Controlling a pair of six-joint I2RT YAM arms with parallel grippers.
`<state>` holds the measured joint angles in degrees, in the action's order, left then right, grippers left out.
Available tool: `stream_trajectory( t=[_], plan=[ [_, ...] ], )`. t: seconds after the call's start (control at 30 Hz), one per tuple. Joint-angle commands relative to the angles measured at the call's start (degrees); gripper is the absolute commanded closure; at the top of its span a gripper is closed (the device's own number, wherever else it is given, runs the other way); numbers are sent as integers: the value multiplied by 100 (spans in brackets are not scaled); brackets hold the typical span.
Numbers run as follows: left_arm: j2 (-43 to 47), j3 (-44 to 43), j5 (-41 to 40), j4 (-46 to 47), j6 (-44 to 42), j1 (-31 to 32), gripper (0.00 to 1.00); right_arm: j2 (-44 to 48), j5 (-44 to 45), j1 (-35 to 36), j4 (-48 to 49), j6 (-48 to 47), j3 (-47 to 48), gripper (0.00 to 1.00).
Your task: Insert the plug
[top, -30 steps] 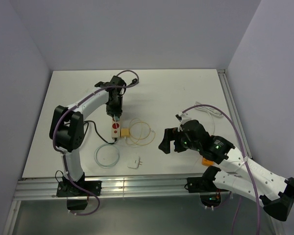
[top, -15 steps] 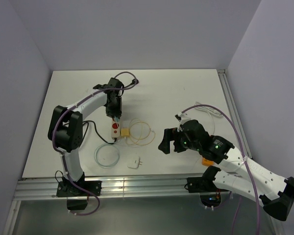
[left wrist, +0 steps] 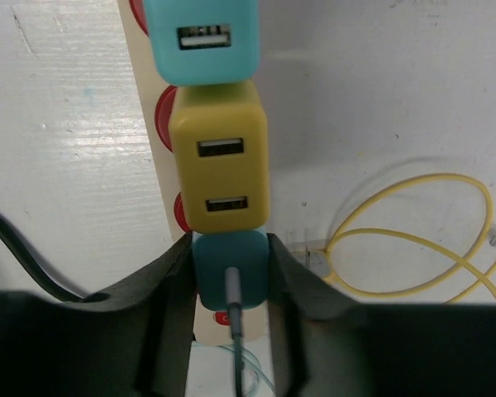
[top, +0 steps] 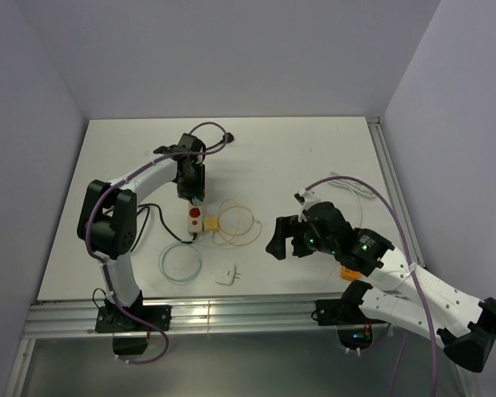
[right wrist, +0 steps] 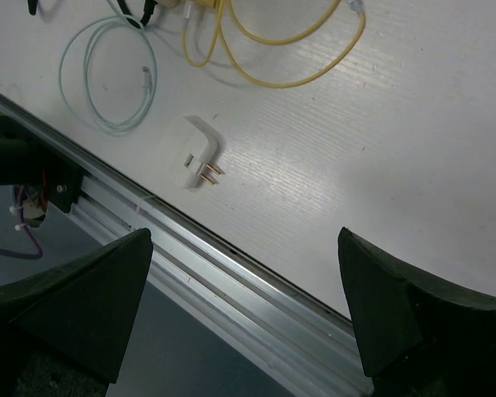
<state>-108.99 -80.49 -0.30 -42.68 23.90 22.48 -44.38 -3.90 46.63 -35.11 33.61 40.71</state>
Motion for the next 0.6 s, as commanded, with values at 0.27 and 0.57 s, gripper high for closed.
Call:
stream_trajectory(
  t=[0.27, 0.57],
  plan=[
    [615, -54, -550, -636, -87, -42, 7, -263, 21, 30, 373, -21, 51, 0],
    [2644, -3, 265, -207, -122, 99, 0, -1448, -356, 30, 1268, 76, 411, 0]
  ],
)
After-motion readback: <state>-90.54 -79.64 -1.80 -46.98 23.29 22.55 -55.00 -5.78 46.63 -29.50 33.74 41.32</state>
